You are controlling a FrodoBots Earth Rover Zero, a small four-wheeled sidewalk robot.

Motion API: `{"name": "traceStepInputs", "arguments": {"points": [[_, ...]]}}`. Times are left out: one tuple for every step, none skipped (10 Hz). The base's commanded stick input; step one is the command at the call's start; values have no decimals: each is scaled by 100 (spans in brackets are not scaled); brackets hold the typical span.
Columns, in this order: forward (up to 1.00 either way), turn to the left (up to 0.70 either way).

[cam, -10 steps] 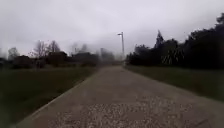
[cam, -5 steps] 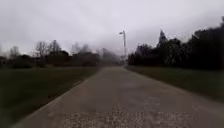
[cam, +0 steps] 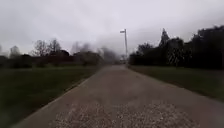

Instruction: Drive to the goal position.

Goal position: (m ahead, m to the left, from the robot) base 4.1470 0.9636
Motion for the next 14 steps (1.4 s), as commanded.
{"name": "traceStepInputs", "arguments": {"points": [[85, 2], [85, 2], [85, 1], [85, 0], [85, 0], [85, 0], [85, 0], [85, 0], [85, -3], [85, -3], [85, -4], [85, -4], [85, -29], [85, -30]]}}
